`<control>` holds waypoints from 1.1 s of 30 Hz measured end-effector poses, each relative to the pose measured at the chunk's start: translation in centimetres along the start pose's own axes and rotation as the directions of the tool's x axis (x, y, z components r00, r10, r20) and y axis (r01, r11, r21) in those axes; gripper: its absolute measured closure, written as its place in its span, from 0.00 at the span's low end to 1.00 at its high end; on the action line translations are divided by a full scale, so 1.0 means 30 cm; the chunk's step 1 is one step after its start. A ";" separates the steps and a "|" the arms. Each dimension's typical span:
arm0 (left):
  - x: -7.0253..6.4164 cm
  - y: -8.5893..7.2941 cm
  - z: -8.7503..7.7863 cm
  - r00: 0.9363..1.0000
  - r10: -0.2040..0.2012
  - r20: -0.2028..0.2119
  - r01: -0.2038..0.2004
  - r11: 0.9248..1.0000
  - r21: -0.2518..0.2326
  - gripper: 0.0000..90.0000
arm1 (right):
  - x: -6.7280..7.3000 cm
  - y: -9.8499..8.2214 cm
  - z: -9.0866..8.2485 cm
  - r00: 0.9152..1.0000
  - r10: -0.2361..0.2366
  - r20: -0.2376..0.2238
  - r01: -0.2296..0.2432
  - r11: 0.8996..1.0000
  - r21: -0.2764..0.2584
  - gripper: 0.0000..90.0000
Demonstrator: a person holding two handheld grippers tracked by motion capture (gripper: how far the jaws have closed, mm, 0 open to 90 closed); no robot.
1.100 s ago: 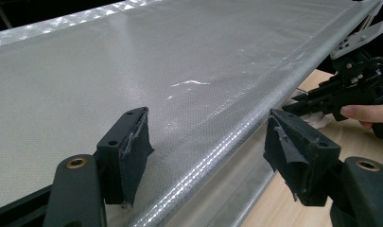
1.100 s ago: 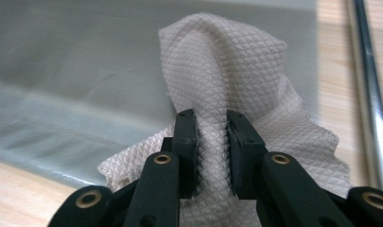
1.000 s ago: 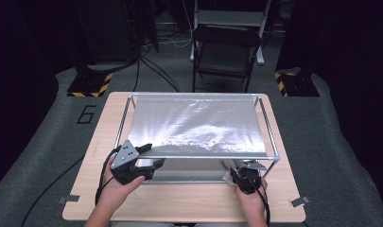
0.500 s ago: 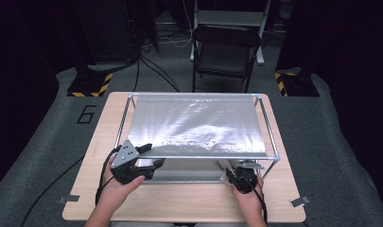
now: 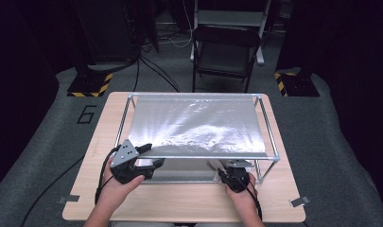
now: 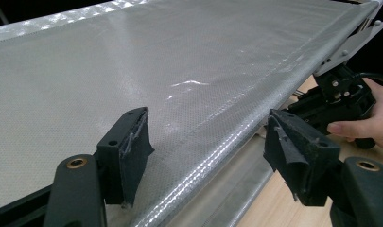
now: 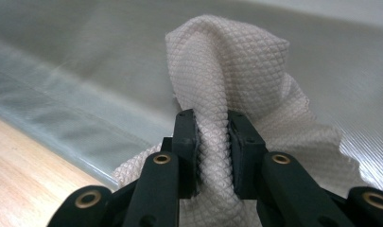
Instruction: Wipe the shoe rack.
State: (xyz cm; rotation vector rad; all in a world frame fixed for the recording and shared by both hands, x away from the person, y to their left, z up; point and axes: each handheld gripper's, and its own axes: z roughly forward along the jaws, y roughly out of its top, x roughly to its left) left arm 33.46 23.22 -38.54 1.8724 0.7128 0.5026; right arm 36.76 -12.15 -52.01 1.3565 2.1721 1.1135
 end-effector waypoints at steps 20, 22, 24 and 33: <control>0.000 0.002 0.001 1.000 0.005 -0.001 -0.005 1.000 0.004 0.35 | -0.023 0.000 -0.002 1.000 0.002 0.030 -0.001 1.000 -0.029 0.84; -0.002 0.003 0.002 1.000 0.006 -0.004 -0.006 1.000 0.006 0.35 | -0.020 0.003 0.006 1.000 0.028 0.006 -0.028 1.000 -0.011 0.84; -0.003 0.003 0.001 1.000 0.011 -0.004 -0.011 1.000 0.008 0.35 | 0.013 0.012 0.033 0.999 0.019 -0.033 -0.019 1.000 -0.015 0.84; 0.005 0.001 -0.003 1.000 0.000 0.008 0.000 1.000 0.004 0.37 | 0.060 0.025 0.047 0.999 -0.040 -0.007 0.040 0.999 -0.003 0.84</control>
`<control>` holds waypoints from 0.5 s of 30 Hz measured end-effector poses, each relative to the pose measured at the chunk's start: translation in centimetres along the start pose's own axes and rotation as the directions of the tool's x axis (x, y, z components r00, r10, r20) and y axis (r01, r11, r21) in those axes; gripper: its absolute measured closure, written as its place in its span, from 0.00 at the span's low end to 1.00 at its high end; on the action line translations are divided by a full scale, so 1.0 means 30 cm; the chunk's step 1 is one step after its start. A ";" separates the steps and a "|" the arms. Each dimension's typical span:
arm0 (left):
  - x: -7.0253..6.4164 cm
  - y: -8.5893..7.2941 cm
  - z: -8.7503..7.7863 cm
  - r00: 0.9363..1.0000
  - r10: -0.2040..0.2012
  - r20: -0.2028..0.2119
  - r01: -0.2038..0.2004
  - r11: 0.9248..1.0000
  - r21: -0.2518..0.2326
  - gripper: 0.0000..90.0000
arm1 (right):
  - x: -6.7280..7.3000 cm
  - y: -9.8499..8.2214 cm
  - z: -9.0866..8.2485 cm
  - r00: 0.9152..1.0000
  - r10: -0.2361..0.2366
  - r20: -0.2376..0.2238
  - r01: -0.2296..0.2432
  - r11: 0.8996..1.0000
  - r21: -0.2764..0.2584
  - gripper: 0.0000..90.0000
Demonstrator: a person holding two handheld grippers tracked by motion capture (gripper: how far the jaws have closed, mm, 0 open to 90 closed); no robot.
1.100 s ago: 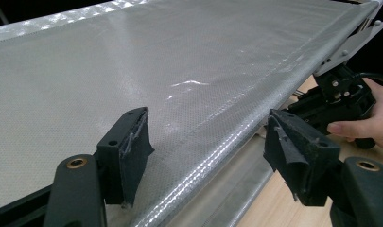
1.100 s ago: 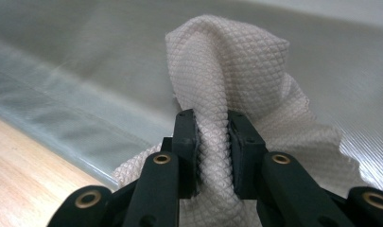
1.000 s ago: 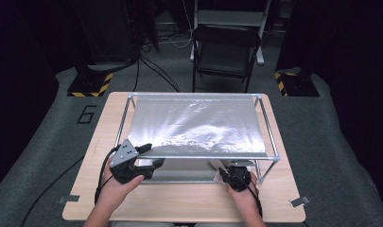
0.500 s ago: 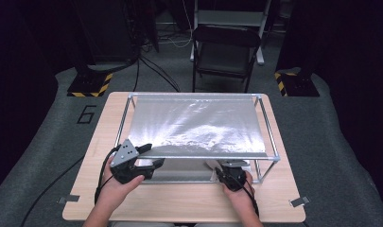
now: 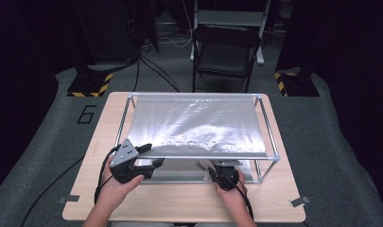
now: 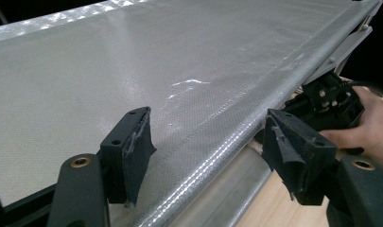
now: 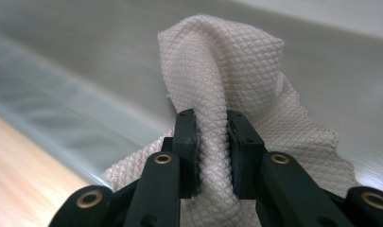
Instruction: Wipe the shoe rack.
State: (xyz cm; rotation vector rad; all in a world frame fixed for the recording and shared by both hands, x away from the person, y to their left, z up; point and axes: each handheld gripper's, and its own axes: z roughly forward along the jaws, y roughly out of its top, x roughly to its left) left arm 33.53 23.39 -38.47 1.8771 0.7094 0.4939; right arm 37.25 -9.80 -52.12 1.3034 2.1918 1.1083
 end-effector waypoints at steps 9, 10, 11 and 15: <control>-0.005 0.002 0.004 1.000 0.008 -0.015 -0.008 1.000 0.005 0.37 | 0.076 0.024 0.058 0.996 0.007 -0.091 -0.008 1.000 -0.008 0.84; -0.005 0.003 0.004 1.000 0.011 -0.014 -0.011 1.000 0.007 0.37 | 0.092 0.030 0.067 0.995 0.000 -0.096 0.000 1.000 -0.002 0.84; -0.006 0.003 0.003 1.000 0.013 -0.016 -0.013 1.000 0.007 0.37 | 0.100 0.032 0.076 0.994 0.012 -0.108 -0.013 1.000 -0.003 0.84; -0.002 0.001 0.001 1.000 0.012 -0.004 -0.012 1.000 0.007 0.37 | 0.062 0.023 0.055 1.000 -0.007 -0.022 0.008 1.000 0.014 0.84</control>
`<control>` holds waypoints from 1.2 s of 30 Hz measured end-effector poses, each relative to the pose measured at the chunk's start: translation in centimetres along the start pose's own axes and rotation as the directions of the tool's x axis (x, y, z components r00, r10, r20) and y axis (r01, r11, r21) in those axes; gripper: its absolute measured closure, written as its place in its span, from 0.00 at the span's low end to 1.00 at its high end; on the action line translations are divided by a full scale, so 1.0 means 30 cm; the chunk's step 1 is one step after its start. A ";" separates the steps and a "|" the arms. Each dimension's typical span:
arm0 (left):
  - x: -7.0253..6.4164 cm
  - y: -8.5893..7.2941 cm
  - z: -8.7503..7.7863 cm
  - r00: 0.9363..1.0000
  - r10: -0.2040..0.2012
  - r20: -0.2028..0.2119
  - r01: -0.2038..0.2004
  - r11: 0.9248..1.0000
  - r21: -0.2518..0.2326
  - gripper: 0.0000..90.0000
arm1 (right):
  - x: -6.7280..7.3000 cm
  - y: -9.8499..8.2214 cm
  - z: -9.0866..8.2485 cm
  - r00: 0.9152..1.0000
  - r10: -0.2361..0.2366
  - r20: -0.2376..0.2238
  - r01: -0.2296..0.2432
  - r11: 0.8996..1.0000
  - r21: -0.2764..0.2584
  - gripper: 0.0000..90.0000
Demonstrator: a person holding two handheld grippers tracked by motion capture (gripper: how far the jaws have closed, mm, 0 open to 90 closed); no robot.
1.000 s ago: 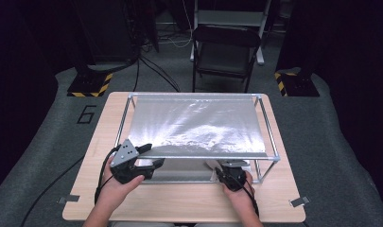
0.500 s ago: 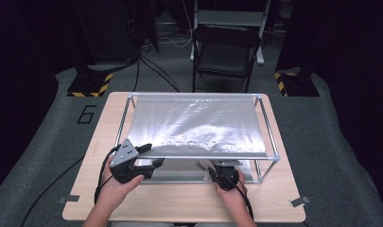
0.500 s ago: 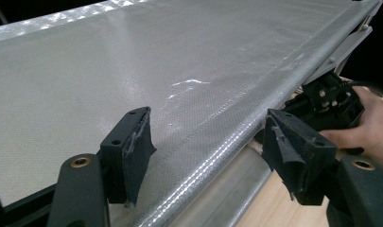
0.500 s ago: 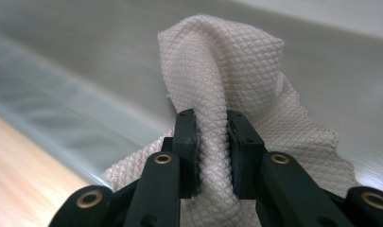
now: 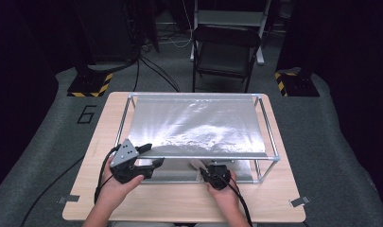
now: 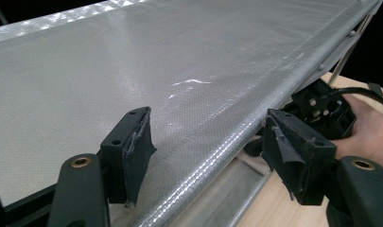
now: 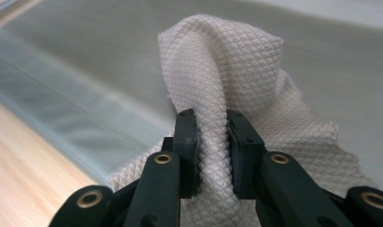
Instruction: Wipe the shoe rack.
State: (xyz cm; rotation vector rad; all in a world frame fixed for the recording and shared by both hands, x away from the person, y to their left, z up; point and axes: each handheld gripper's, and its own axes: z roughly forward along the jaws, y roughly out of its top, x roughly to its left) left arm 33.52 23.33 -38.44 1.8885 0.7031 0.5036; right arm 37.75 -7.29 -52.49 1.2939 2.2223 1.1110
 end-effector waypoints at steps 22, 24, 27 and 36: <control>-0.005 0.003 0.004 1.000 0.011 -0.012 -0.011 1.000 0.009 0.37 | 0.028 0.015 0.018 1.000 0.015 -0.009 -0.014 1.000 0.005 0.85; -0.005 0.003 0.003 1.000 0.009 -0.012 -0.009 1.000 0.009 0.37 | 0.055 0.023 0.035 0.999 0.007 -0.032 -0.007 1.000 0.000 0.85; -0.005 0.003 0.003 1.000 0.009 -0.013 -0.009 1.000 0.009 0.37 | 0.126 0.044 0.067 0.994 -0.034 -0.103 0.034 0.999 0.002 0.86; 0.001 -0.002 0.000 1.000 -0.006 -0.001 0.006 1.000 -0.011 0.37 | 0.195 0.065 0.110 0.986 -0.010 -0.165 0.000 0.998 -0.058 0.76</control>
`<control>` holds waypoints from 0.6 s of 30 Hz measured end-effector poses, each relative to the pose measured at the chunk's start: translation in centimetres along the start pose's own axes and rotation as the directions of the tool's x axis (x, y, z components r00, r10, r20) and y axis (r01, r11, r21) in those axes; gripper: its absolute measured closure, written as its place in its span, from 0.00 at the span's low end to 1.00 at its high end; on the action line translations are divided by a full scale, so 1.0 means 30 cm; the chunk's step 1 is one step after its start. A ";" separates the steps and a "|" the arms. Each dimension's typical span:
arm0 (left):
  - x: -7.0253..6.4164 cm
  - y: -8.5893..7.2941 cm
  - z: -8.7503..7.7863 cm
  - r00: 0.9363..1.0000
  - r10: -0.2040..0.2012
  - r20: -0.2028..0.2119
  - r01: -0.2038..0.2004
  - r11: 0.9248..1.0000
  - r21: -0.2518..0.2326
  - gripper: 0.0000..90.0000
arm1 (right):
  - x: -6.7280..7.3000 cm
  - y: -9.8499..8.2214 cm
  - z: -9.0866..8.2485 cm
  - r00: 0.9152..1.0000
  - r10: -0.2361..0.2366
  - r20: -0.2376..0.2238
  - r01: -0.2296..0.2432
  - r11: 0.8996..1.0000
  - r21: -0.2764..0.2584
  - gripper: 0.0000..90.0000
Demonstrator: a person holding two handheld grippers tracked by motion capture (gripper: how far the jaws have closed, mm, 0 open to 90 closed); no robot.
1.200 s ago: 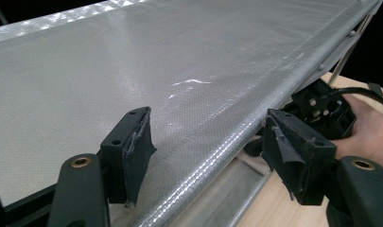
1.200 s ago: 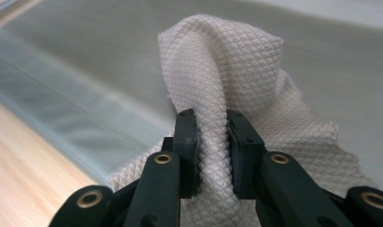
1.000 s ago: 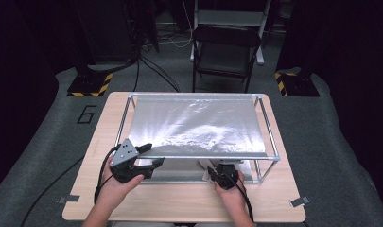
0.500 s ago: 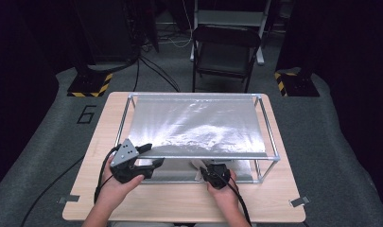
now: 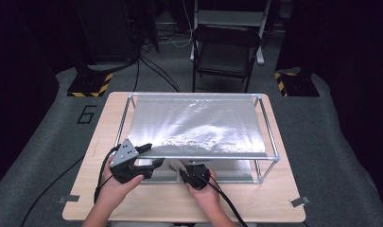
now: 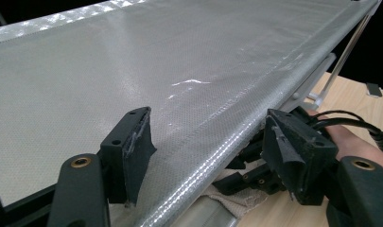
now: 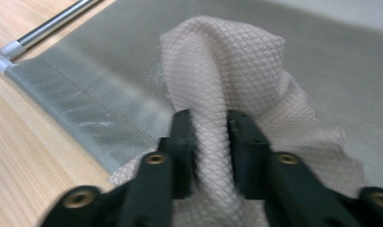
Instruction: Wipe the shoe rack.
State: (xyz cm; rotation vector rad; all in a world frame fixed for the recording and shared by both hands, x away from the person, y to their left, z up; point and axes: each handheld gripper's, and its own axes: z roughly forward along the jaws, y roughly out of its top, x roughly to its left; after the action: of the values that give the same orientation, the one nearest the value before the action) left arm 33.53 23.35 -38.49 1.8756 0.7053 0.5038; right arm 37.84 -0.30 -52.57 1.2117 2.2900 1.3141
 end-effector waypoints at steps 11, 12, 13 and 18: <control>0.008 -0.003 -0.007 1.000 -0.009 0.006 0.009 1.000 -0.007 0.40 | -0.098 -0.056 -0.201 0.991 -0.020 0.134 0.018 1.000 0.010 0.62; 0.011 -0.003 -0.009 1.000 -0.009 0.005 0.009 1.000 -0.006 0.40 | -0.118 -0.062 -0.220 0.987 -0.034 0.154 0.034 0.999 0.005 0.62; 0.013 -0.004 -0.009 1.000 -0.011 0.005 0.011 1.000 -0.010 0.40 | -0.125 -0.070 -0.233 0.988 0.012 0.156 -0.012 1.000 -0.006 0.61; 0.025 -0.007 -0.017 1.000 -0.018 0.001 0.018 1.000 -0.013 0.40 | -0.205 -0.101 -0.266 0.977 0.015 0.214 -0.015 1.000 0.002 0.61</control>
State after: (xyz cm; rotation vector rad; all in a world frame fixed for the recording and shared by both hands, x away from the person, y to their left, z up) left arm 33.72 24.26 -38.47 1.8558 0.7167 0.4948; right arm 35.64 -10.54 -51.61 1.3050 2.1361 1.1243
